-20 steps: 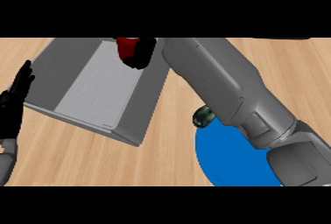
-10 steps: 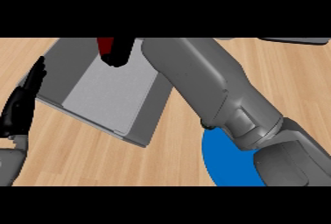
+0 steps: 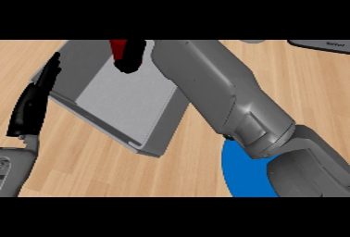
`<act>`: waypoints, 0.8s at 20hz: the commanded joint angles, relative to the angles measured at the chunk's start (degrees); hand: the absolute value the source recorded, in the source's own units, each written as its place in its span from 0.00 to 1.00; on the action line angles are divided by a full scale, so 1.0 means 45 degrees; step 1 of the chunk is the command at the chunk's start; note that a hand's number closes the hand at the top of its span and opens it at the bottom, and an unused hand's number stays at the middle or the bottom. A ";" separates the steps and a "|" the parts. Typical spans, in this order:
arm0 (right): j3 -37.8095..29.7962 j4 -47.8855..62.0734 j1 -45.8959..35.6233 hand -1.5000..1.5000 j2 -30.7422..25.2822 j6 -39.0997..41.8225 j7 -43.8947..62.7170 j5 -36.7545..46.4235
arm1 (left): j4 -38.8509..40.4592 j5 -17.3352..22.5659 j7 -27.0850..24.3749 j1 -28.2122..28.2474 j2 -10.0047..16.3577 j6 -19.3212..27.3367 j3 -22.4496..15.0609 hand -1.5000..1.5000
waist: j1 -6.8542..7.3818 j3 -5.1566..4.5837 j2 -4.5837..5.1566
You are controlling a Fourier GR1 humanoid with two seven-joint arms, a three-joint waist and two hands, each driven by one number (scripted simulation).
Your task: Pick the can from the plate and place it in the cardboard box
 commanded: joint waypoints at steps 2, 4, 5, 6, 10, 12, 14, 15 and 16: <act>0.0612 0.0447 0.0334 1.00 0.0006 -0.0678 0.0559 -0.0153 | 0.0868 -0.0098 0.0734 0.0121 -0.0486 -0.0071 -0.0412 0.50 | 0.0280 -0.0194 0.0256; 0.0461 0.0626 0.0676 0.00 0.0006 -0.0572 0.1094 -0.0641 | 0.0780 -0.0295 0.0599 0.0226 -0.0689 -0.0035 -0.0744 0.50 | 0.0565 -0.0204 0.0343; 0.0437 0.0689 0.0917 0.00 0.0006 -0.0471 0.1164 -0.0856 | 0.0743 -0.0257 0.0511 -0.0002 -0.0535 -0.0062 -0.0555 0.50 | 0.0690 -0.0207 0.0399; 0.0436 0.0771 0.0769 0.00 0.0006 -0.0270 0.1523 -0.0979 | 0.0863 -0.0158 0.0569 0.0134 -0.0370 -0.0227 -0.0433 0.50 | 0.0703 -0.0206 0.0328; 0.0495 0.0587 0.0961 0.00 0.0006 -0.0461 0.1515 -0.1459 | 0.0804 -0.0209 0.0541 -0.0128 -0.0454 -0.0375 -0.0604 0.50 | 0.0884 -0.0192 0.0396; 0.0456 0.0414 0.1154 0.00 0.0006 -0.0641 0.1251 -0.1753 | 0.0786 -0.0122 0.0575 -0.0062 -0.0396 -0.0410 -0.0463 0.50 | 0.0905 -0.0178 0.0351; 0.0507 0.0239 0.1266 0.00 0.0006 -0.1157 0.0819 -0.1842 | 0.0867 -0.0367 0.0401 0.0125 -0.0603 -0.0305 -0.0756 0.50 | 0.0854 -0.0176 0.0411; 0.0476 -0.0033 0.1397 0.00 0.0006 -0.1570 0.0786 -0.2066 | 0.0934 -0.0428 0.0578 0.0015 -0.0852 -0.0129 -0.0839 0.50 | 0.0869 -0.0172 0.0405; 0.0221 -0.0098 0.1228 0.00 0.0006 -0.1588 0.0398 -0.2298 | 0.0878 -0.0347 0.0595 -0.0061 -0.0554 -0.0203 -0.0531 0.50 | 0.0675 -0.0151 0.0328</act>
